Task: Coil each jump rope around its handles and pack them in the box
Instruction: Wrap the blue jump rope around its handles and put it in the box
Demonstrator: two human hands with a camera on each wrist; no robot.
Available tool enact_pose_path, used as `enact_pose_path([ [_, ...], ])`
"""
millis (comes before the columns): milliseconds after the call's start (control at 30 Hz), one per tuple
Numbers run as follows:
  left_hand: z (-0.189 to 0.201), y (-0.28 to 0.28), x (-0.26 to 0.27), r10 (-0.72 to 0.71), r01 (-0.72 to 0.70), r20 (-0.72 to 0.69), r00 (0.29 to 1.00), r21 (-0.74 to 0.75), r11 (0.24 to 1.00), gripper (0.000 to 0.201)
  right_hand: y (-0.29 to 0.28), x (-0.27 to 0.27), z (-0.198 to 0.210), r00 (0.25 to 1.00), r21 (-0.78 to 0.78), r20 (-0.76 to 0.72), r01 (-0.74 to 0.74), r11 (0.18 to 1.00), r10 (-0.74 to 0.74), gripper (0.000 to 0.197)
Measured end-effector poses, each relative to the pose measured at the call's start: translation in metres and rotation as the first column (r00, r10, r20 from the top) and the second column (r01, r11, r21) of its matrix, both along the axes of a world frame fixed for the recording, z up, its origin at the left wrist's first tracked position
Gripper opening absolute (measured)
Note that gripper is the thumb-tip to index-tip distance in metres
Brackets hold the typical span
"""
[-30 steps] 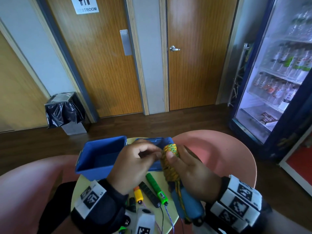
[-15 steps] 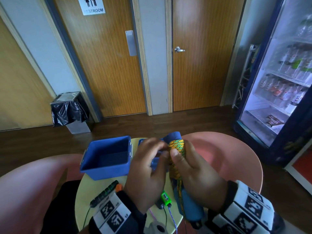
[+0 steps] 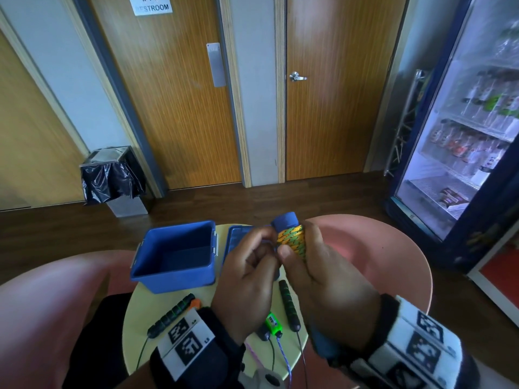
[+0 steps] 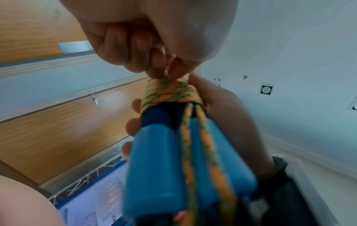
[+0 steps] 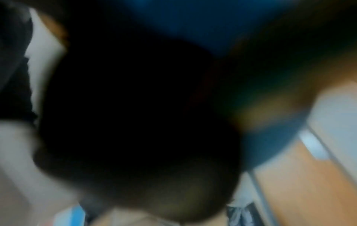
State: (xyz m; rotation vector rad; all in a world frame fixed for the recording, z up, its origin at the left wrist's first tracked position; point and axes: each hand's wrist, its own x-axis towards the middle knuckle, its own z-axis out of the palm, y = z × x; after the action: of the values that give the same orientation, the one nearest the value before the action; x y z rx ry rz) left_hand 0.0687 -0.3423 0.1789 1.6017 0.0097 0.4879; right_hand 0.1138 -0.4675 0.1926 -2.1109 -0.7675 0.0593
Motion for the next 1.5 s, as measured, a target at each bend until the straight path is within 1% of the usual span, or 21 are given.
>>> enact_pose_path([
  [67, -0.003, 0.006, -0.002, -0.009, 0.011, -0.043, 0.999, 0.032, 0.999, 0.010, 0.002, 0.002, -0.005, 0.983, 0.157, -0.179, -0.008, 0.988, 0.037, 0.025],
  [167, -0.003, 0.015, -0.003, -0.015, 0.034, -0.102, 0.995, 0.187, 0.982, 0.014, 0.006, 0.006, -0.014, 0.935, 0.284, -0.346, 0.031, 0.958, 0.072, 0.027],
  [267, 0.006, 0.026, -0.003, 0.008, 0.030, -0.092, 0.996, 0.403, 0.914, 0.017, 0.008, 0.010, -0.020, 0.910, 0.346, -0.401, 0.040, 0.937, 0.109, 0.038],
  [333, 0.012, 0.034, -0.002, 0.007, 0.021, -0.048, 0.999, 0.550, 0.835, 0.018, 0.007, 0.009, -0.022, 0.911, 0.356, -0.392, 0.019, 0.934, 0.131, 0.045],
  [400, 0.016, 0.039, -0.001, 0.026, -0.008, -0.019, 0.999, 0.641, 0.768, 0.020, 0.007, 0.006, -0.023, 0.909, 0.384, -0.386, 0.004, 0.923, 0.156, 0.041],
  [467, 0.018, 0.040, -0.001, 0.066, -0.038, -0.019, 0.998, 0.644, 0.764, 0.022, 0.007, 0.004, -0.023, 0.914, 0.392, -0.372, -0.005, 0.920, 0.164, 0.037],
  [533, 0.017, 0.038, -0.001, 0.114, -0.091, 0.000, 0.993, 0.606, 0.790, 0.024, 0.007, 0.004, -0.024, 0.929, 0.375, -0.342, -0.004, 0.927, 0.142, 0.035],
  [633, 0.015, 0.033, 0.002, 0.156, -0.133, -0.026, 0.987, 0.399, 0.907, 0.031, 0.008, 0.004, -0.026, 0.949, 0.328, -0.285, -0.032, 0.944, 0.131, 0.037],
  [700, 0.015, 0.030, 0.003, 0.176, -0.160, -0.027, 0.984, 0.300, 0.940, 0.034, 0.009, 0.004, -0.025, 0.966, 0.302, -0.232, -0.035, 0.953, 0.109, 0.042],
  [800, 0.011, 0.022, 0.000, 0.219, -0.226, 0.055, 0.974, 0.264, 0.938, 0.034, 0.009, 0.003, -0.020, 0.986, 0.263, -0.144, -0.039, 0.964, 0.079, 0.044],
  [900, 0.005, 0.014, -0.003, 0.272, -0.309, 0.150, 0.950, 0.363, 0.879, 0.035, 0.012, 0.001, -0.015, 0.997, 0.180, -0.070, -0.003, 0.984, 0.016, 0.026],
  [933, 0.004, 0.012, -0.004, 0.282, -0.331, 0.178, 0.943, 0.392, 0.858, 0.034, 0.012, 0.000, -0.015, 0.999, 0.158, -0.046, 0.005, 0.987, 0.002, 0.025],
  [1067, -0.002, 0.009, -0.003, 0.270, -0.320, 0.177, 0.946, 0.396, 0.861, 0.040, 0.015, -0.002, -0.017, 0.999, 0.053, 0.048, 0.009, 0.999, -0.012, 0.062],
  [1133, -0.006, 0.011, -0.003, 0.256, -0.294, 0.148, 0.955, 0.415, 0.861, 0.042, 0.015, -0.002, -0.020, 0.998, 0.010, 0.069, 0.010, 1.000, -0.011, 0.073],
  [1167, -0.009, 0.013, -0.003, 0.250, -0.283, 0.133, 0.959, 0.438, 0.853, 0.042, 0.015, -0.001, -0.022, 0.997, -0.011, 0.078, 0.011, 1.000, -0.010, 0.073],
  [1233, -0.014, 0.018, -0.003, 0.232, -0.260, 0.119, 0.965, 0.491, 0.831, 0.043, 0.015, -0.002, -0.023, 1.000, -0.032, 0.027, 0.002, 0.999, -0.001, 0.059],
  [1333, -0.017, 0.030, -0.001, 0.180, -0.208, 0.105, 0.978, 0.575, 0.791, 0.042, 0.022, 0.004, -0.034, 0.979, 0.112, -0.203, 0.006, 0.994, 0.017, 0.025],
  [1367, -0.018, 0.036, 0.000, 0.152, -0.178, 0.095, 0.984, 0.592, 0.786, 0.043, 0.025, 0.007, -0.040, 0.954, 0.201, -0.293, 0.004, 0.980, 0.056, 0.025],
  [1400, -0.018, 0.043, 0.002, 0.126, -0.153, 0.087, 0.988, 0.597, 0.787, 0.044, 0.028, 0.012, -0.047, 0.932, 0.263, -0.350, -0.001, 0.965, 0.096, 0.030],
  [1433, -0.018, 0.051, 0.004, 0.116, -0.138, 0.076, 0.990, 0.592, 0.794, 0.043, 0.032, 0.018, -0.053, 0.911, 0.276, -0.393, -0.011, 0.961, 0.123, 0.036],
  [1500, -0.018, 0.068, 0.007, 0.143, -0.134, 0.028, 0.989, 0.566, 0.814, 0.040, 0.036, 0.027, -0.060, 0.873, 0.230, -0.465, -0.040, 0.972, 0.146, 0.036],
])
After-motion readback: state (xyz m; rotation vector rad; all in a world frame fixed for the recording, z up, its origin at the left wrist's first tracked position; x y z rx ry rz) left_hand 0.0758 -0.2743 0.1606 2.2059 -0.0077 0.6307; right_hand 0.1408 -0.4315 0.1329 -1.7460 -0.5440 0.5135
